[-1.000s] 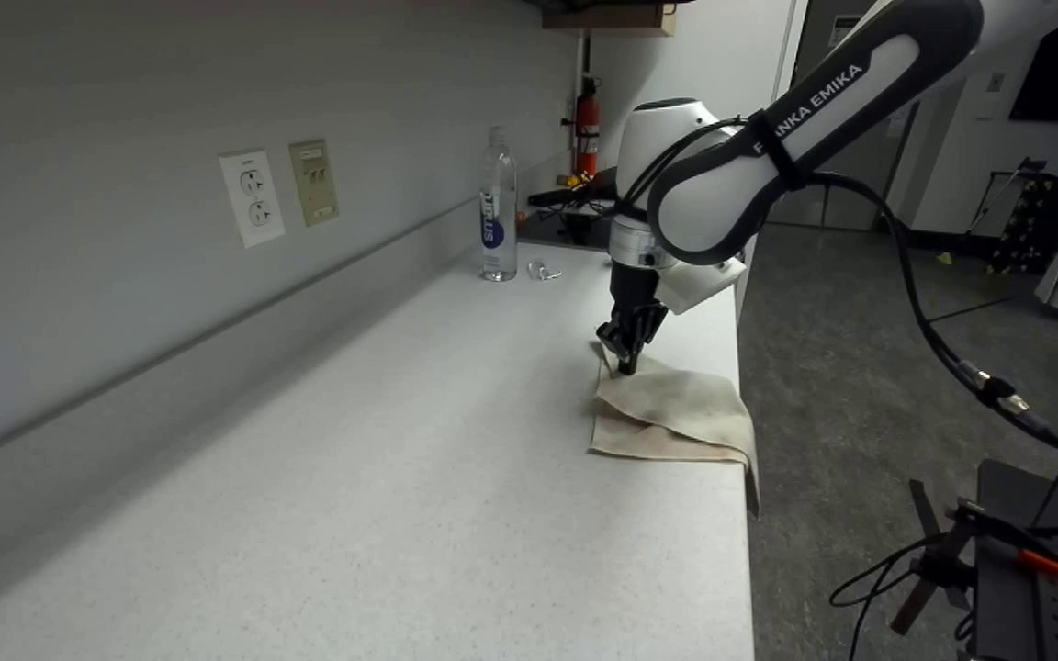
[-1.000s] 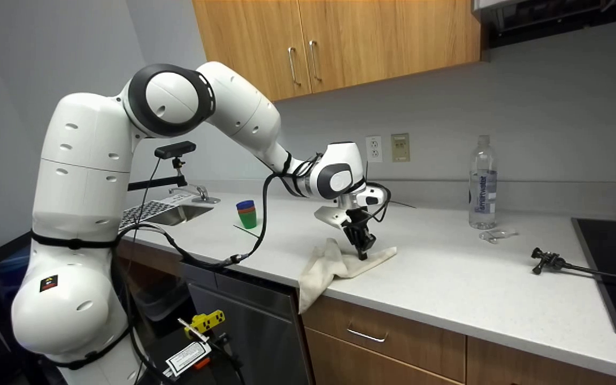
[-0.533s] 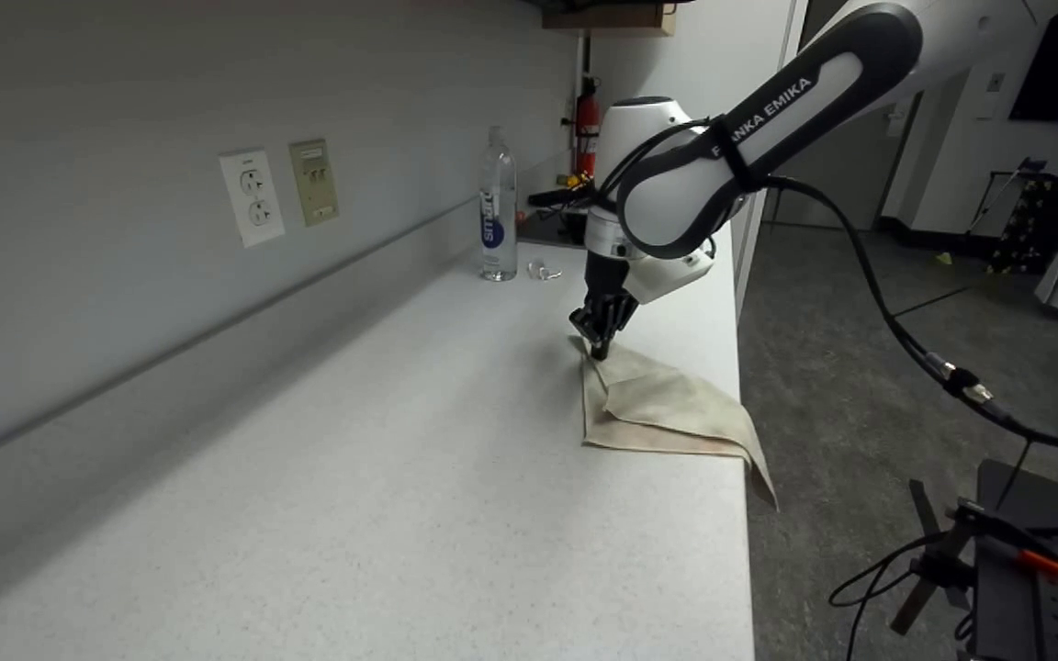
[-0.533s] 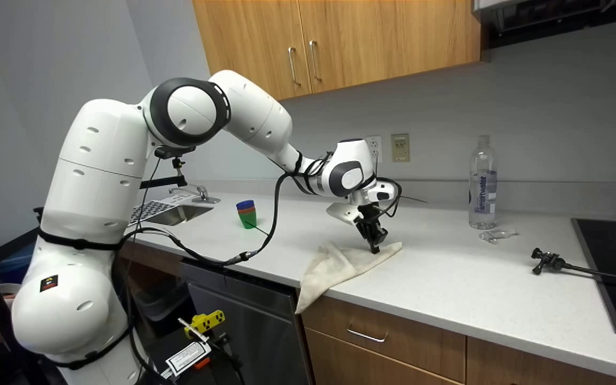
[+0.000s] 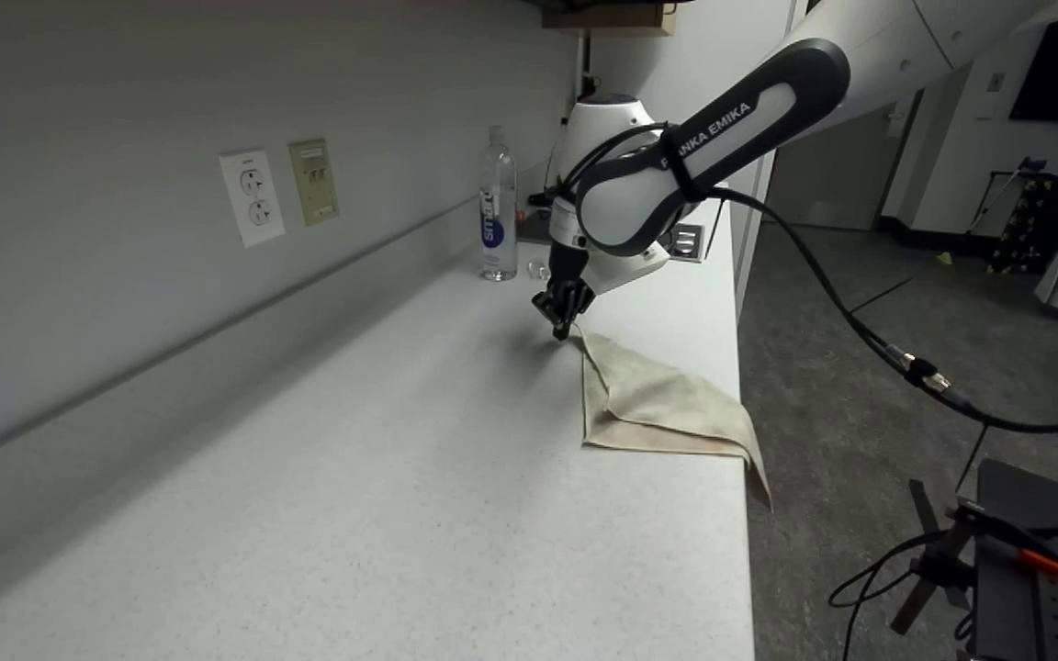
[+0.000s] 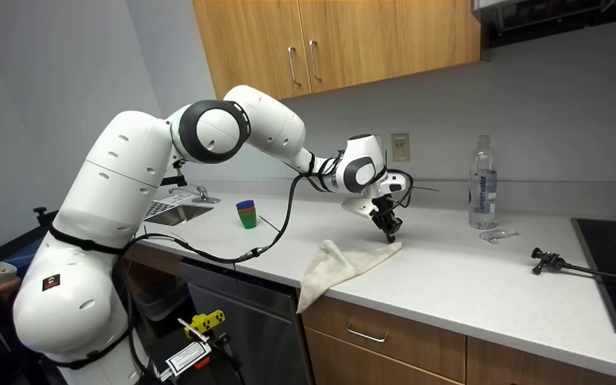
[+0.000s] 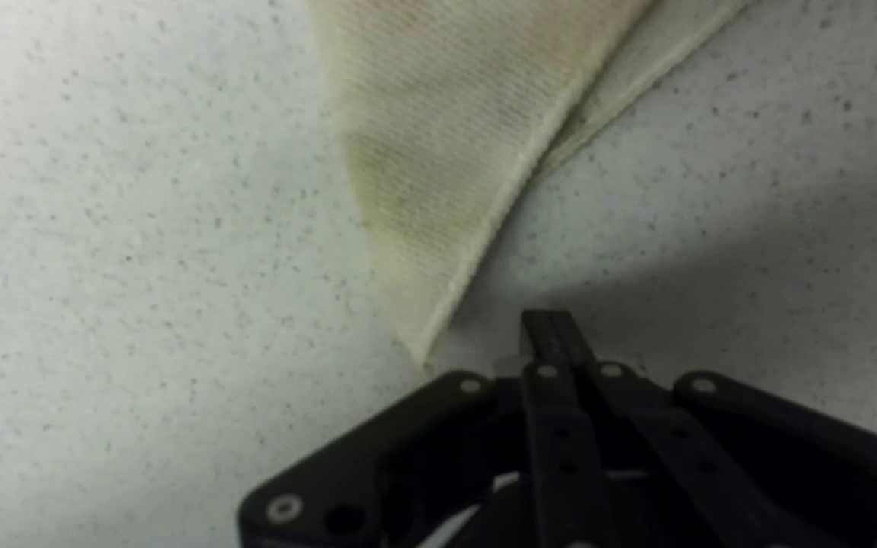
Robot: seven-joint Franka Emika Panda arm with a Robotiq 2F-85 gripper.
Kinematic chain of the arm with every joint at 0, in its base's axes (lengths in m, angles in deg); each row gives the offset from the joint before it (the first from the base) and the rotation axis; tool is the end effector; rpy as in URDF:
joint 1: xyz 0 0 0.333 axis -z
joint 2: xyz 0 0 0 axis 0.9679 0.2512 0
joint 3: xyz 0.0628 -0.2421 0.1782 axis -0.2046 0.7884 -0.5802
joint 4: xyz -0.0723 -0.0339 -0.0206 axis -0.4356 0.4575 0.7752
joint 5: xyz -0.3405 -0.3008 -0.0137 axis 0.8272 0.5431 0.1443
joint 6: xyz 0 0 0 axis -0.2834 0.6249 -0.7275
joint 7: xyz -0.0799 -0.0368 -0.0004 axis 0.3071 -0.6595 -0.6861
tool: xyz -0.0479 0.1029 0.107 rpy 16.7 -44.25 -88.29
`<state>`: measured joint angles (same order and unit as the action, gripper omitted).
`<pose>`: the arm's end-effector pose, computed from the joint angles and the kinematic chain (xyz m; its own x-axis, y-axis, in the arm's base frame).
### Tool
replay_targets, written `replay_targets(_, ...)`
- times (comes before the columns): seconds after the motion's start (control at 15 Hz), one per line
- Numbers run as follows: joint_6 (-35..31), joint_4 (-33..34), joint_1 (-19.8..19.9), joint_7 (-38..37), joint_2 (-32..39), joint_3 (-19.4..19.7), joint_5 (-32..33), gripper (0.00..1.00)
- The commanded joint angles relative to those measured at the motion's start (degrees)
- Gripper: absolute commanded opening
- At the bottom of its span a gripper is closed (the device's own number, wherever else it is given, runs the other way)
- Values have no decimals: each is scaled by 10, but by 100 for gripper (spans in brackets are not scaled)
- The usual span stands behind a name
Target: Unfold the towel
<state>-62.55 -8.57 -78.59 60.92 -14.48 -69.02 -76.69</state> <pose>0.7811 0.0019 0.1682 0.9631 -0.1465 0.2257 -0.1606 -0.9860 0.0453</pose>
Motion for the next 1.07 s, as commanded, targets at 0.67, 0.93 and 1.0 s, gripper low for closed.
replay_targets(0.67, 168, -81, -53, -46, -129, 30, 74, 0)
replay_targets(0.93, 173, -118, -29, -43, -141, 23, 48, 0)
replay_targets(1.0, 171, -121, -23, -41, -138, 21, 39, 0)
